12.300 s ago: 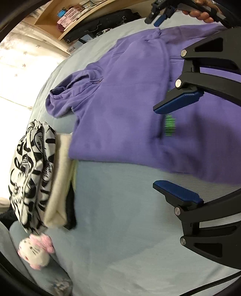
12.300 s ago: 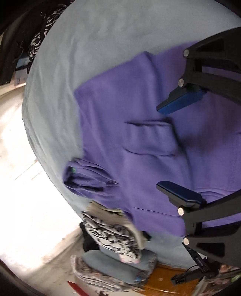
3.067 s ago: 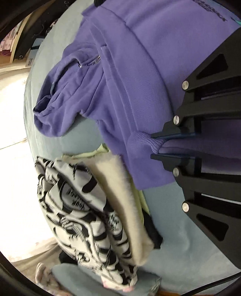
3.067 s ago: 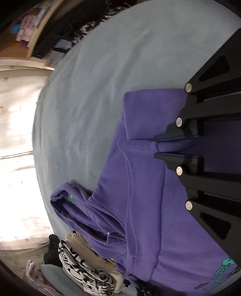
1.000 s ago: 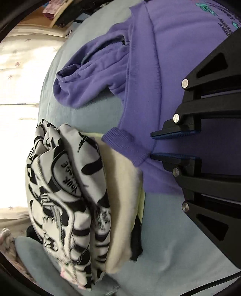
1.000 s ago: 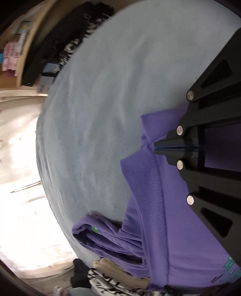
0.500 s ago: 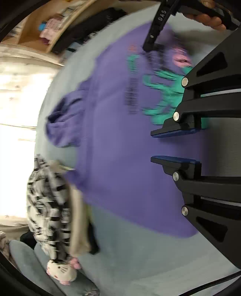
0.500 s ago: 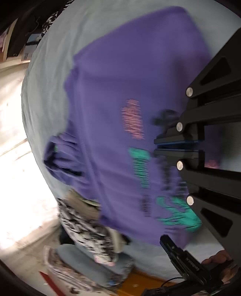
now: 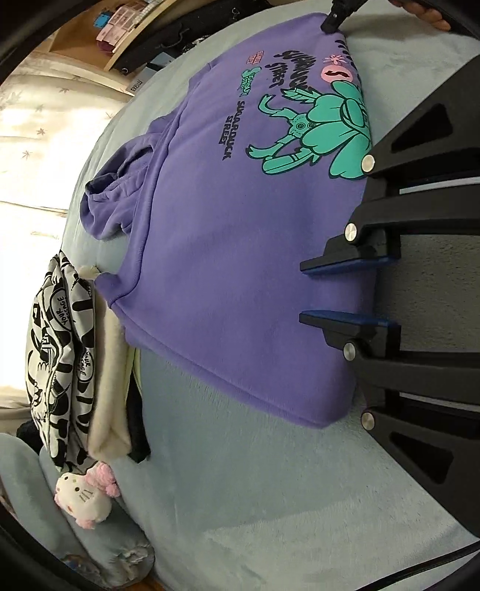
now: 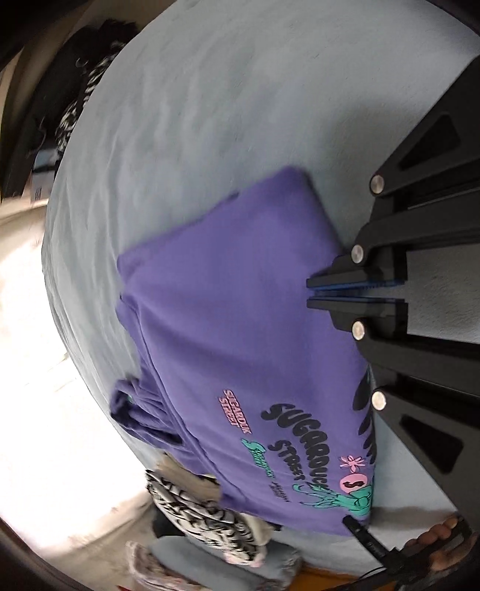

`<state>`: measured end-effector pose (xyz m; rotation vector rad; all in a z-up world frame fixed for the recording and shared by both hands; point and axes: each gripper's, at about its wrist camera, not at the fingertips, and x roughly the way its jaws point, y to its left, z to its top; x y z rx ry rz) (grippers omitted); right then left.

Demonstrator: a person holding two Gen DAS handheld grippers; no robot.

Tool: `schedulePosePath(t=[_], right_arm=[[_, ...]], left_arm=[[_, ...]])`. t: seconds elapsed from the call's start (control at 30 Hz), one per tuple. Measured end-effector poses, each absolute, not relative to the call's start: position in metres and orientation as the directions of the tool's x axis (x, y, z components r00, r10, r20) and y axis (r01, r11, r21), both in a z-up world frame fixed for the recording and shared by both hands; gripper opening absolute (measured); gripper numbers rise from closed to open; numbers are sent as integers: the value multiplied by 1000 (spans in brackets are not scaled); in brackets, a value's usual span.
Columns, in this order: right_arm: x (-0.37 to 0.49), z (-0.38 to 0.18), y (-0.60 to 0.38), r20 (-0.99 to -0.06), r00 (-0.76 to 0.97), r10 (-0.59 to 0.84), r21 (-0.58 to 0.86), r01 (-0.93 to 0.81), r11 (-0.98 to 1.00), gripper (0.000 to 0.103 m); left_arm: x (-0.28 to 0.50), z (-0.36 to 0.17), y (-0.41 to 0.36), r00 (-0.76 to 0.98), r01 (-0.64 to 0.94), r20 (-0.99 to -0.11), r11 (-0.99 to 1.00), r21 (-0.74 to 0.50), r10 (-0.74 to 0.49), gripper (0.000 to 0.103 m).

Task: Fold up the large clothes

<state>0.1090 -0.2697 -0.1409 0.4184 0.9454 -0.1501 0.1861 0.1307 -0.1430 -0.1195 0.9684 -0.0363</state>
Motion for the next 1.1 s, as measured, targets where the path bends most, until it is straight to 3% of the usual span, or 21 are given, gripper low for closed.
schedulePosePath(t=[0.3, 0.37, 0.43, 0.5, 0.77, 1.03, 1.1], right_arm=[[89, -129, -263, -813, 577, 75, 305, 312, 900, 6], [82, -127, -265, -808, 581, 93, 333, 322, 886, 16], [75, -127, -268, -800, 590, 113, 372, 338, 864, 42], [68, -126, -272, -785, 606, 126, 410, 357, 839, 54], [73, -146, -286, -757, 617, 213, 530, 390, 753, 54], [118, -162, -287, -745, 634, 207, 551, 411, 726, 56], [126, -166, -287, -740, 643, 197, 553, 415, 723, 52]], left_arm=[[169, -127, 139, 543, -46, -833, 987, -156, -106, 19], [163, -126, 142, 527, -46, -840, 983, -179, -129, 27], [156, -127, 146, 513, -54, -844, 976, -211, -154, 39], [146, -132, 152, 494, -70, -846, 960, -271, -203, 48], [142, -156, 161, 486, -83, -813, 908, -410, -322, 49], [187, -172, 160, 510, -98, -767, 859, -503, -391, 50], [195, -172, 157, 521, -98, -760, 857, -505, -388, 50]])
